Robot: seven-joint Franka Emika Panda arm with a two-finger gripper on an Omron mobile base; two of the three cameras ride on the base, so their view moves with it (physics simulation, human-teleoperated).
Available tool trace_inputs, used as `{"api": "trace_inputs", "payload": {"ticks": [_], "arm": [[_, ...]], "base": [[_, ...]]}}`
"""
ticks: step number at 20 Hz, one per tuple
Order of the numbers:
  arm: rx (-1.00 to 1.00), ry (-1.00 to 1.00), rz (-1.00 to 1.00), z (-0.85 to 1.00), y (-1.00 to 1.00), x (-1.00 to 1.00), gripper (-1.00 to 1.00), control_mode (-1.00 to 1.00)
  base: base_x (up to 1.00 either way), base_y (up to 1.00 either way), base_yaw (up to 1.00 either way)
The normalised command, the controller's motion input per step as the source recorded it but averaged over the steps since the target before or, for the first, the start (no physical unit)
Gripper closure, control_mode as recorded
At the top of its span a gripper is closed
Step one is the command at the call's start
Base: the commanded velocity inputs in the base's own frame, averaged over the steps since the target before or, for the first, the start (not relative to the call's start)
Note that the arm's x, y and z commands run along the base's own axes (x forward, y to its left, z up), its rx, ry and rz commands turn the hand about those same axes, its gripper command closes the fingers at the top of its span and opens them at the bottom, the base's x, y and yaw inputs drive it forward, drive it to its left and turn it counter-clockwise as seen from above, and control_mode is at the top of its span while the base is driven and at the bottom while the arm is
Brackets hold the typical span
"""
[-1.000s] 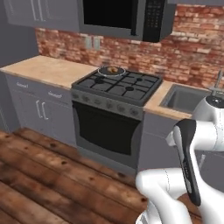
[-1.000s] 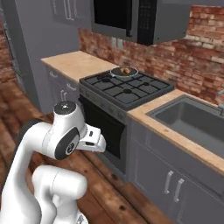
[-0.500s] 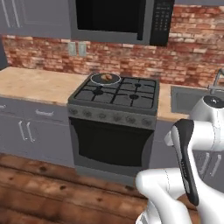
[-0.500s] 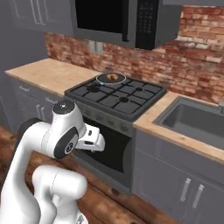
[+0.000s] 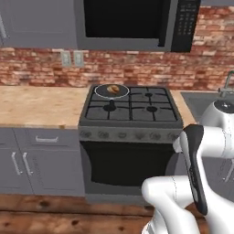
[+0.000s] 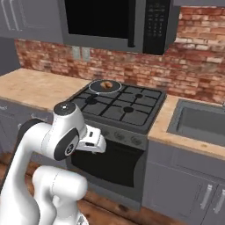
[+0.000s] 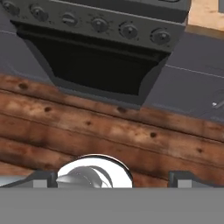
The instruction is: Take the chicken drumsticks from the pan and place one on each plate on the dining counter.
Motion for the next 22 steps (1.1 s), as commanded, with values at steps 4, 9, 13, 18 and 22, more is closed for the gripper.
{"api": "trace_inputs", "payload": {"ticks": [4,9,13,18,22], "arm": [[0.0,0.0,0.0,0.0,0.0,0.0,-1.0,1.0],[0.0,0.0,0.0,0.0,0.0,0.0,-1.0,1.0],[0.0,0.0,0.0,0.0,0.0,0.0,-1.0,1.0],[0.0,0.0,0.0,0.0,0.0,0.0,-1.0,1.0],[0.0,0.0,0.0,0.0,0.0,0.0,-1.0,1.0]], "base": [[0.72,0.83,-0.22],[0.75,0.74,-0.29],[0.73,0.65,-0.3],[0.76,0.4,-0.08],[0.58,0.25,0.0]]}}
